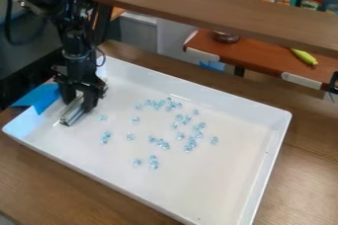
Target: Sweep into pile
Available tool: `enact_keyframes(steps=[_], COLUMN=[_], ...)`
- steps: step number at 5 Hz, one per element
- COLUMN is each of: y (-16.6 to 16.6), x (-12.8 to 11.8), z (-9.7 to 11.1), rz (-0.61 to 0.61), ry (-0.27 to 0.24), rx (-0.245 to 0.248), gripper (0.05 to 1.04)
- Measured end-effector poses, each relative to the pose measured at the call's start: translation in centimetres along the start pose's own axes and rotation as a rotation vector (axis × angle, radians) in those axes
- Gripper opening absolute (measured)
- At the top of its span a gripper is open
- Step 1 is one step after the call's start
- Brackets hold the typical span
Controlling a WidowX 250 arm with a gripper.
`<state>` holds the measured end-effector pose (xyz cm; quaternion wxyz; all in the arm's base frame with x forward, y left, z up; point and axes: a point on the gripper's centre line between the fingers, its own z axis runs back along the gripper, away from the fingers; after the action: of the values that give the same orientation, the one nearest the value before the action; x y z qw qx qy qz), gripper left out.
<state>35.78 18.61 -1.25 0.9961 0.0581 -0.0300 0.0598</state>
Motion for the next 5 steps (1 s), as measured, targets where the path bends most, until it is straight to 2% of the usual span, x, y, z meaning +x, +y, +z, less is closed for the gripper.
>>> enact_keyframes(steps=[1, 3, 4, 5], y=[-0.2, -1.5, -2.0, -3.4], x=[-0.1, -2.1, -2.2, -2.7], z=[-0.1, -0.4, -0.4, -0.2], rz=[-0.013, -0.093, -0.094, -0.102], ry=[0.004, 0.023, 0.027, 0.055], rx=[-0.002, -0.024, -0.042, -0.076], gripper=[0.405, 0.382, 0.382, 0.382])
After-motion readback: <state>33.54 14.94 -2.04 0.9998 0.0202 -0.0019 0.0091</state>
